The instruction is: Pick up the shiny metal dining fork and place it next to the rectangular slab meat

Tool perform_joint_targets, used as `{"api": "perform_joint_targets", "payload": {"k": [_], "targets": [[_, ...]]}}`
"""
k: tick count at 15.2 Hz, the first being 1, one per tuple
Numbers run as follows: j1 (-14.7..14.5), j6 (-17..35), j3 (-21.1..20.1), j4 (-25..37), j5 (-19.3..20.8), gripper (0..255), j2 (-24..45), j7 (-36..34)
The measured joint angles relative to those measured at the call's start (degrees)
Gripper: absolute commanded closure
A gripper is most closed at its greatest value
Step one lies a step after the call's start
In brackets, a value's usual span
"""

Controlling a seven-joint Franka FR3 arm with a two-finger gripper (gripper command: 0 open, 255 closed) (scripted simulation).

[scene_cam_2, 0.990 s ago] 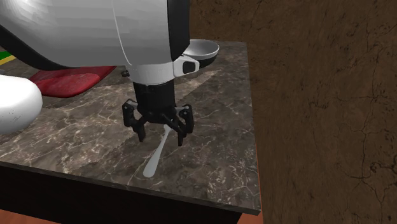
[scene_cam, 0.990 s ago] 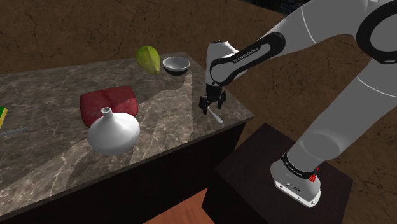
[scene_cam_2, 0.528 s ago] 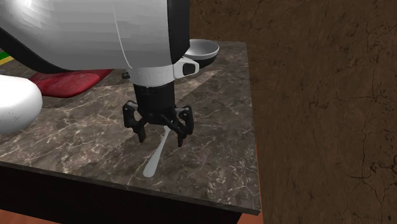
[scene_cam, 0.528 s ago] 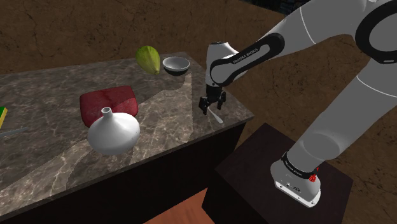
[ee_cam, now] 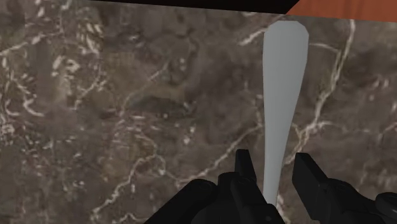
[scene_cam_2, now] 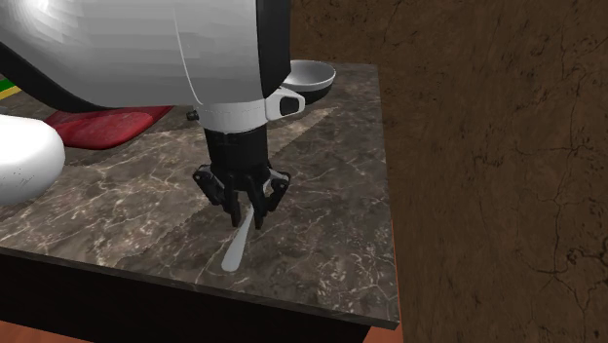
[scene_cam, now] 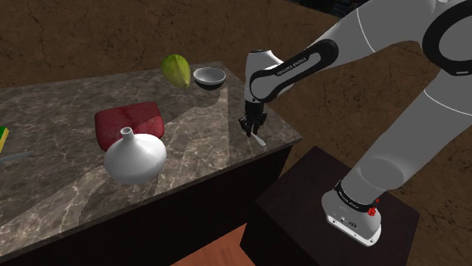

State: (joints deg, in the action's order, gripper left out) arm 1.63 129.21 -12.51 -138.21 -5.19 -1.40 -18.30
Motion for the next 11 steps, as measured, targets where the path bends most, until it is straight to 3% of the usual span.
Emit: {"api": "perform_joint_targets", "payload": {"k": [11], "targets": [[0.0,-6.3,0.1,2.3,-0.6,255,-4.0,0.1]]}}
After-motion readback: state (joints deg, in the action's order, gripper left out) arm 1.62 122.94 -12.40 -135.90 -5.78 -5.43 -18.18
